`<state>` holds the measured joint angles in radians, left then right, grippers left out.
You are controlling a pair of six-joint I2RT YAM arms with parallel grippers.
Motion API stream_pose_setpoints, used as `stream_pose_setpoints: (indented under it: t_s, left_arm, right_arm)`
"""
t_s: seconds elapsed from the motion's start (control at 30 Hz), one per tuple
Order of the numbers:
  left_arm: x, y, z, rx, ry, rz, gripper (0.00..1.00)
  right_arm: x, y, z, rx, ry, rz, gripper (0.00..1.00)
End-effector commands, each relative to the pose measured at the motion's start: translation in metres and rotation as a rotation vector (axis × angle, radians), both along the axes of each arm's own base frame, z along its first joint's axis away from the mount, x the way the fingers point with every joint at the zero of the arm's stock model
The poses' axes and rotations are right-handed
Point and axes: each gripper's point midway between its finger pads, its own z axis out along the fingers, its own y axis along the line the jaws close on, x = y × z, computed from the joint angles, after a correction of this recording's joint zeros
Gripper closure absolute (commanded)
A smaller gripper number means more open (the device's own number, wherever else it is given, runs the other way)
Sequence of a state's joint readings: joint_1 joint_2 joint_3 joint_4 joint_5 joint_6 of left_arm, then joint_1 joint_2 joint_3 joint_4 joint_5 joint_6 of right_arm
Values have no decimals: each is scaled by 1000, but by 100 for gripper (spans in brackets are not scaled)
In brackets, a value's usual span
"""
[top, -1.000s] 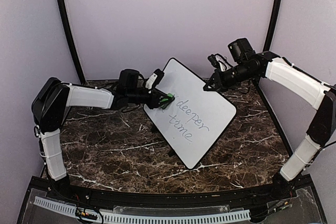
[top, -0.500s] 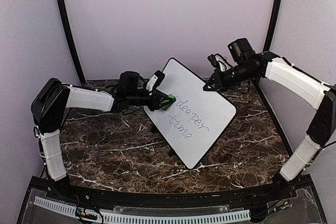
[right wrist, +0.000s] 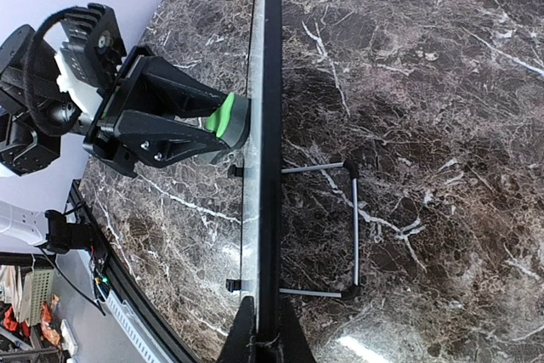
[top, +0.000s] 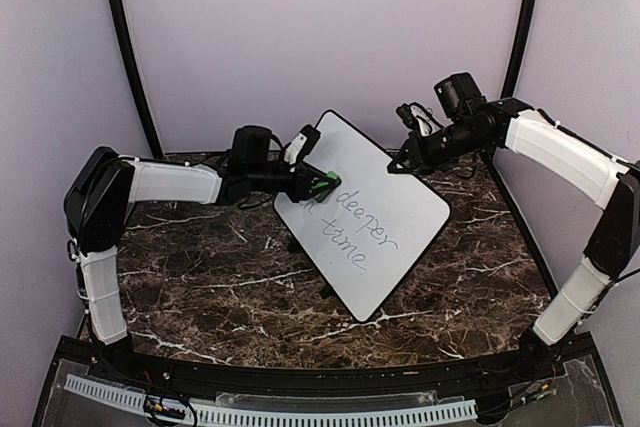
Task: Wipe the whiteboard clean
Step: Erase the whiteboard from the whiteboard stand.
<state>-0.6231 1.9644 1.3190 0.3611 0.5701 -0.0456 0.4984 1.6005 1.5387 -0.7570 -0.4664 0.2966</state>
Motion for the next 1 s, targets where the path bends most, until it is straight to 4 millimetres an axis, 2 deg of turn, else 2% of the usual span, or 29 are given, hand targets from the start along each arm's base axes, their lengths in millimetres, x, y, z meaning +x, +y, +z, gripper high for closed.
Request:
stream_pose_setpoints:
  t_s: [0.0,0.2,0.23,0.27,0.37,0.5,0.63,0.67,0.7,0.73,0.77,0.8,0.97]
  left_arm:
    - [0,-16,-12,45,24,-15,100]
    - [-12,-11,-27,66,55,-23,100]
    - [-18,-6,-40,82,80,-20,100]
    - [-20,-4,-38,74,70,-17,100]
    - [-34,7,-57,96,102,-10,100]
    - [-37,11,-67,108,109,-5,100]
    - [-24,-1,-52,91,80,-12,100]
    - [-18,-6,-40,79,62,-15,100]
    - [-15,-8,-42,88,67,-17,100]
    - [-9,-13,-30,72,42,-18,100]
    - [-7,-15,-31,79,47,-22,100]
    - [-2,-19,-21,67,27,-24,100]
    - [0,-25,-18,70,28,-36,100]
  right_arm:
    - [-22,27,4,37,-48,179,100]
    - [-22,27,4,37,-49,179,100]
    - [-22,27,4,36,-48,180,100]
    - [-22,27,4,37,-48,179,100]
    - [-22,26,3,35,-48,178,100]
    - [-22,27,3,37,-47,181,100]
    - [-22,27,2,36,-44,180,100]
    - [-22,27,2,35,-43,179,100]
    - [-22,27,2,35,-44,180,100]
    - [-22,27,3,34,-45,179,100]
    - [-22,27,3,33,-46,178,100]
    - [-22,26,3,34,-48,178,100]
    - [-22,26,3,32,-49,178,100]
